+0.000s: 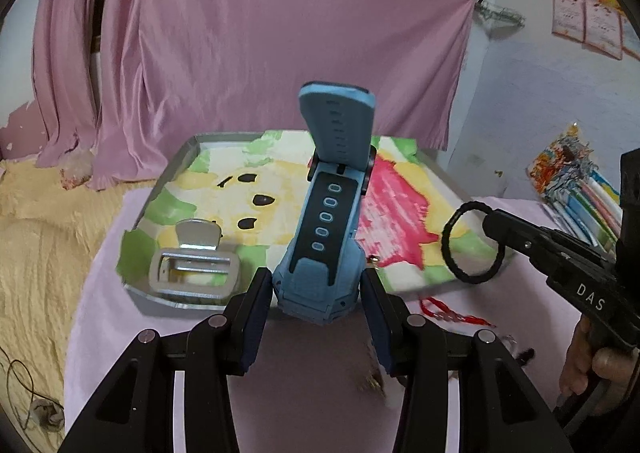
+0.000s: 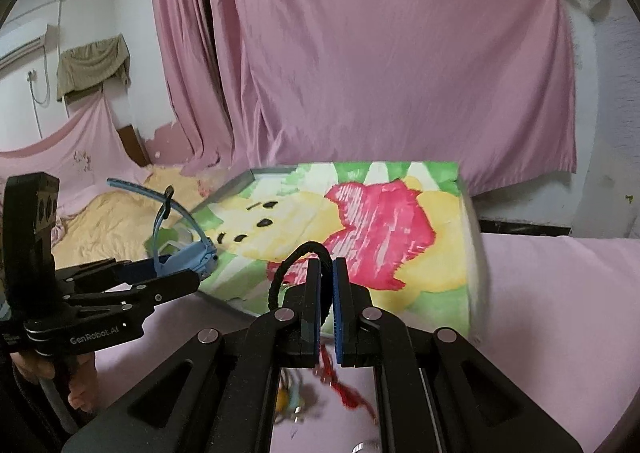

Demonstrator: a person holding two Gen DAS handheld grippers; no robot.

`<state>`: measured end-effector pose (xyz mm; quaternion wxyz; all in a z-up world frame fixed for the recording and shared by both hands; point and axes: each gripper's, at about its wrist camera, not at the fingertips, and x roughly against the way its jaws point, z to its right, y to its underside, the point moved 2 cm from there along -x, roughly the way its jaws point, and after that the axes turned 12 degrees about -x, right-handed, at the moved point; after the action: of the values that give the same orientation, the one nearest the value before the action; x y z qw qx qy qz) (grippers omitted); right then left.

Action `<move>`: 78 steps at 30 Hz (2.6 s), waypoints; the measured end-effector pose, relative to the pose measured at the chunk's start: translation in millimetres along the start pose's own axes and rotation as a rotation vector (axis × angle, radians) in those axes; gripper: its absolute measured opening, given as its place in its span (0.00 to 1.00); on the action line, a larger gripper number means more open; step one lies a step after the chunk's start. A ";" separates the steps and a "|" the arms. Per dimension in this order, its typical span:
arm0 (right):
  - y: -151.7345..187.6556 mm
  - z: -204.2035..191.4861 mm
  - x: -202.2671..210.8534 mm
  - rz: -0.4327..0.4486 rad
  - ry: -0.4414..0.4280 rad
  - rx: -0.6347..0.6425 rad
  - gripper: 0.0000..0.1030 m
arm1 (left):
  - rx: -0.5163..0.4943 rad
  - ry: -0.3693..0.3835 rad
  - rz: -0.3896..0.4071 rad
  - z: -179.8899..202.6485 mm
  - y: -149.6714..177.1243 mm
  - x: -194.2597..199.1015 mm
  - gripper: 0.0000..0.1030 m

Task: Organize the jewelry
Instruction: 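Place the smartwatch in the tray with the left tool while the right tool drops the hair band there, then withdraw both open tools from the tray back over the table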

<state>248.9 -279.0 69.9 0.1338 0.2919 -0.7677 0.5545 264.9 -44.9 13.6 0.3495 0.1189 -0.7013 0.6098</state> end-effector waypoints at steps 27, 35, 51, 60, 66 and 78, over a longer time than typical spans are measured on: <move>10.0 21.4 -59.5 -0.152 0.037 -0.104 0.11 | 0.031 0.007 0.009 -7.8 2.8 -16.1 0.62; 8.8 29.7 -33.8 -0.046 0.033 -0.149 0.45 | 0.075 -0.004 0.095 -13.1 6.1 0.7 0.76; 27.9 24.4 35.5 0.119 -0.026 -0.115 0.92 | 0.074 -0.079 0.253 1.1 30.3 57.4 0.99; 42.9 15.0 90.0 0.264 -0.018 -0.055 0.97 | 0.056 -0.091 0.333 13.8 49.0 90.0 0.99; 58.1 15.0 114.0 0.310 0.018 -0.016 0.97 | 0.041 -0.120 0.352 22.0 63.8 101.1 0.99; 81.8 23.3 119.1 0.248 0.047 -0.005 0.97 | -0.057 -0.178 0.351 40.9 81.6 109.8 0.99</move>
<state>108.2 -318.9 61.5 0.0831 0.1811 -0.7960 0.5716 122.5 -36.2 19.7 0.1777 0.0384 -0.7565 0.6282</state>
